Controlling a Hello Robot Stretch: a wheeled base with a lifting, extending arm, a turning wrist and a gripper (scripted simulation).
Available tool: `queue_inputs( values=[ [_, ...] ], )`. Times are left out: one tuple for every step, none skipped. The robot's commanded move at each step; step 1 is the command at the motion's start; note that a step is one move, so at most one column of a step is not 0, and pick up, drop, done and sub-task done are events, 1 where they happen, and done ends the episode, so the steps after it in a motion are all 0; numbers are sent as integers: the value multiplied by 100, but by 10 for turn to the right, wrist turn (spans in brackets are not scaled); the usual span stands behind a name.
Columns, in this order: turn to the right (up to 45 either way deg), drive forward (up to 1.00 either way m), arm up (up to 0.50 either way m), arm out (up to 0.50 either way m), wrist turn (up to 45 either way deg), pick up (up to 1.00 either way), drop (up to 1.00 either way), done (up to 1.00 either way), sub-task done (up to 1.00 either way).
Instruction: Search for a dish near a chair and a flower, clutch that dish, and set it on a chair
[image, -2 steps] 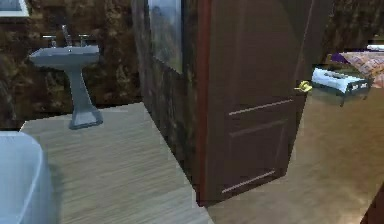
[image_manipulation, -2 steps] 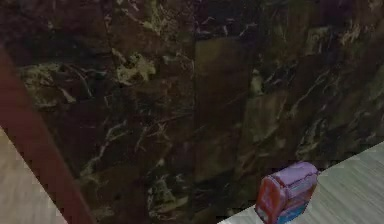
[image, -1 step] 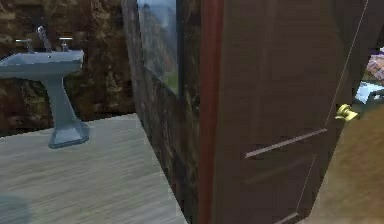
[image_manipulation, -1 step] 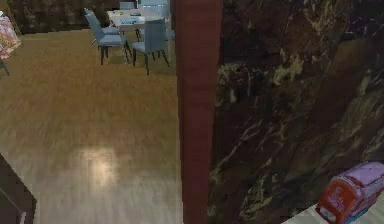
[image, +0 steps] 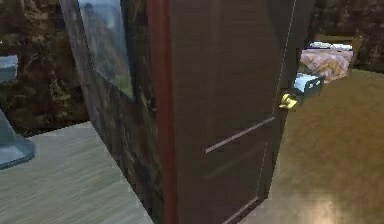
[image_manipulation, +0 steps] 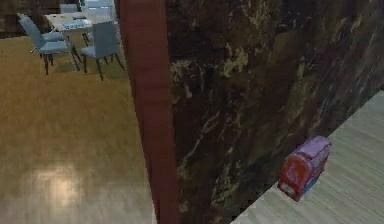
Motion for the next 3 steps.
queue_inputs(
  values=[
    [0,20,0,0,0,0,0,0,0],
    [450,0,0,0,0,0,0,0,0],
    [30,0,0,0,0,0,0,0,0]
  ],
)
